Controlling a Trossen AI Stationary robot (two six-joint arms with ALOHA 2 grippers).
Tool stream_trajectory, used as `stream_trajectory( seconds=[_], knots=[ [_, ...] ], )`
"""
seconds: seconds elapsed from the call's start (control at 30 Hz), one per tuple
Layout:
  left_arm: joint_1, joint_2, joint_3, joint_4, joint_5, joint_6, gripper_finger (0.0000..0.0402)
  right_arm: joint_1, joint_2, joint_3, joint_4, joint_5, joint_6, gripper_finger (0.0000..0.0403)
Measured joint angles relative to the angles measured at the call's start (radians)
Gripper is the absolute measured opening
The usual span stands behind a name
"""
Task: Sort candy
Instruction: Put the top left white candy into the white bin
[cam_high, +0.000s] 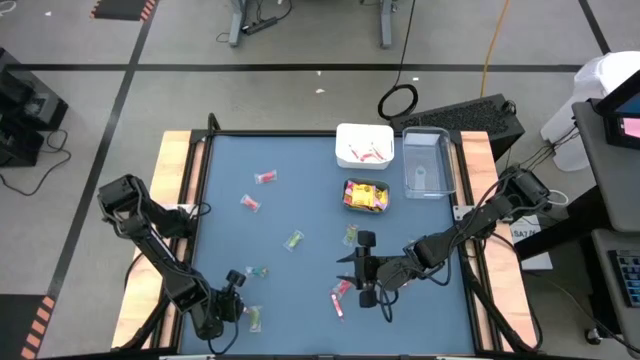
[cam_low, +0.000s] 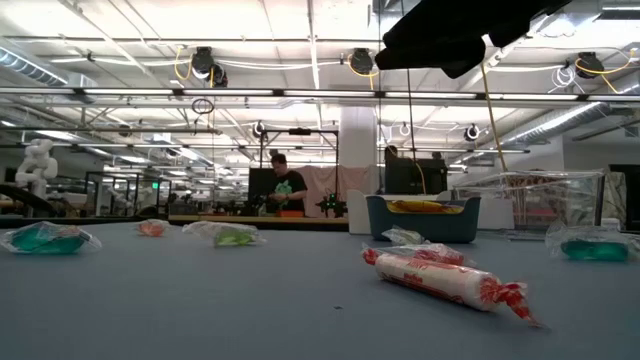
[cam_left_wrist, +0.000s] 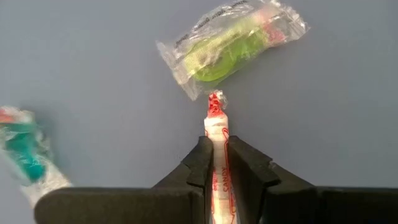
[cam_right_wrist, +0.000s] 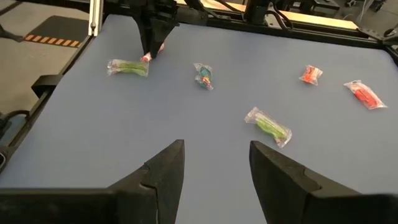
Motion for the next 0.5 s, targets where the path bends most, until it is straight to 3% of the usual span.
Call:
stream_trajectory(
  seconds=[0.33,0.5],
  knots=[
    [0.0,-0.084,0.0,-0.034,-0.095,0.005,0.0046,0.0,0.003,0.0,0.054,-0.004,-0.007,0.0171],
    [0.007,-0.132,0.014,-0.036,-0.203,0.073,0.0047,0.0,0.009,-0.001,0.077,-0.004,0.002,0.0171]
  ],
)
